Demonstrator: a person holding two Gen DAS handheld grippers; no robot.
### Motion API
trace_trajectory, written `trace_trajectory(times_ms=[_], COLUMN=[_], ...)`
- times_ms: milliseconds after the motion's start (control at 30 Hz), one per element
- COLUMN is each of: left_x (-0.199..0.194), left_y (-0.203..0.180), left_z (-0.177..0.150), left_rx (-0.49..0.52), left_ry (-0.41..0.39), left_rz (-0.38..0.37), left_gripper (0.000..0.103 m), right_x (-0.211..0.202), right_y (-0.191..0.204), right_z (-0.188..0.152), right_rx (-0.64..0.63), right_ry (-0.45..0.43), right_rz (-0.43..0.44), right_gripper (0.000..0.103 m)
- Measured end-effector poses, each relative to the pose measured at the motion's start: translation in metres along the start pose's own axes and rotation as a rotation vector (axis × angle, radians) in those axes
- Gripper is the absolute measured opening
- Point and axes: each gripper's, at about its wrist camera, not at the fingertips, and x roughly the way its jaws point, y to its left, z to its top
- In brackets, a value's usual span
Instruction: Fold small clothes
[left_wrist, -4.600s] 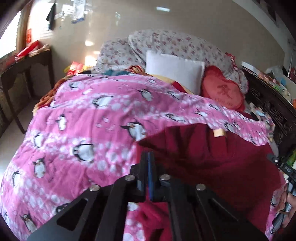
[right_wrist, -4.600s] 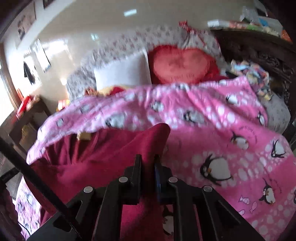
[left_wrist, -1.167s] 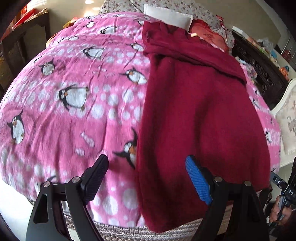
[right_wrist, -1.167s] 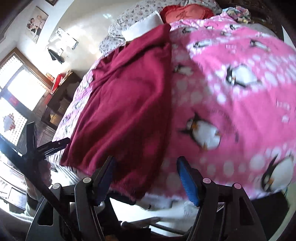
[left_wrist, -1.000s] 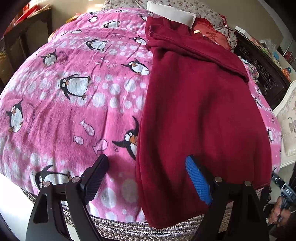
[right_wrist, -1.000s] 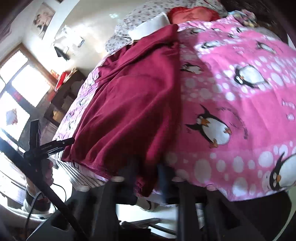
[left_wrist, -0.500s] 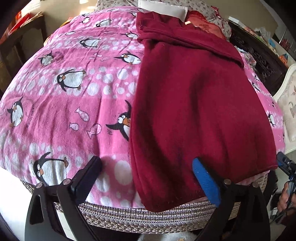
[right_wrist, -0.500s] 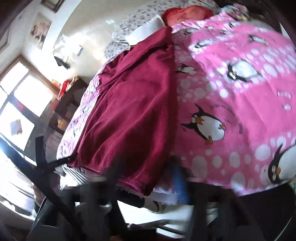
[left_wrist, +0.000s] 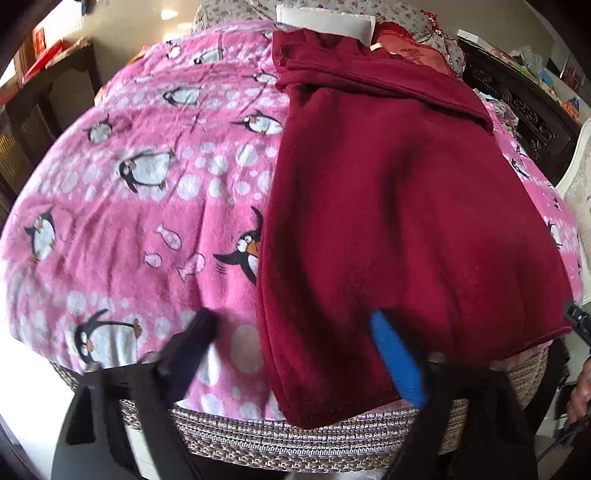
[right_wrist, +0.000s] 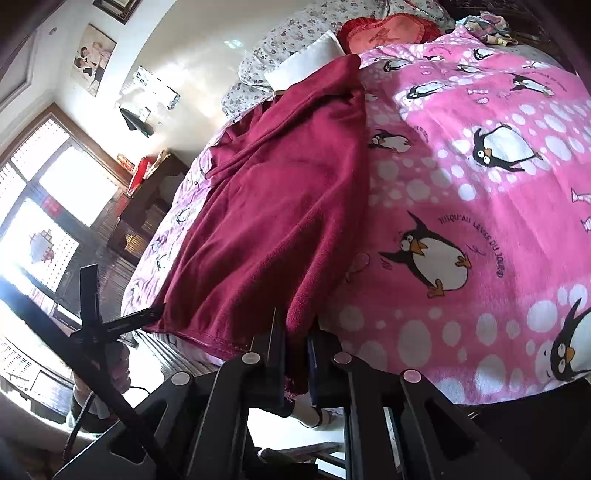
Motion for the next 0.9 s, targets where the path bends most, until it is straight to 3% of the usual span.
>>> trace_trajectory(times_ms=[167, 267, 367, 567, 733, 900], left_x=[-0.008, -0.015, -0.031, -0.061, -0.068, -0.043], left_y=[-0.007, -0.009, -0.001, 0.013, 0.011, 0.001], left_z=[0.003, 0.009, 0.026, 0.086, 0.164, 0.246], left_rx=[0.042, 0.061, 0.046, 0.019, 0.015, -0.009], left_ry=[0.0, 0.0, -0.006, -0.103, -0.196, -0.206], left_rz=[-0.027, -0.038, -0.126, -0.211, -0.201, -0.185], left_gripper=[0.032, 0.015, 0.011, 0.01, 0.01, 0.01], right_x=[-0.01, -0.018, -0.023, -0.028, -0.014, 0.024], right_y=[0.003, 0.007, 0.015, 0.034, 0.041, 0.032], right_z=[0.007, 0.018, 0.037, 0.1, 0.17, 0.244], right_rx=[0.023, 0.026, 0.005, -0.048, -0.066, -0.042], right_ry=[-0.03, -0.054, -0.085, -0.183, -0.234, -0.256], right_rz=[0.07, 0.12, 0.161, 0.227, 0.234, 0.188], right_gripper=[0.01, 0.01, 0.009, 0.009, 0.009, 0.009])
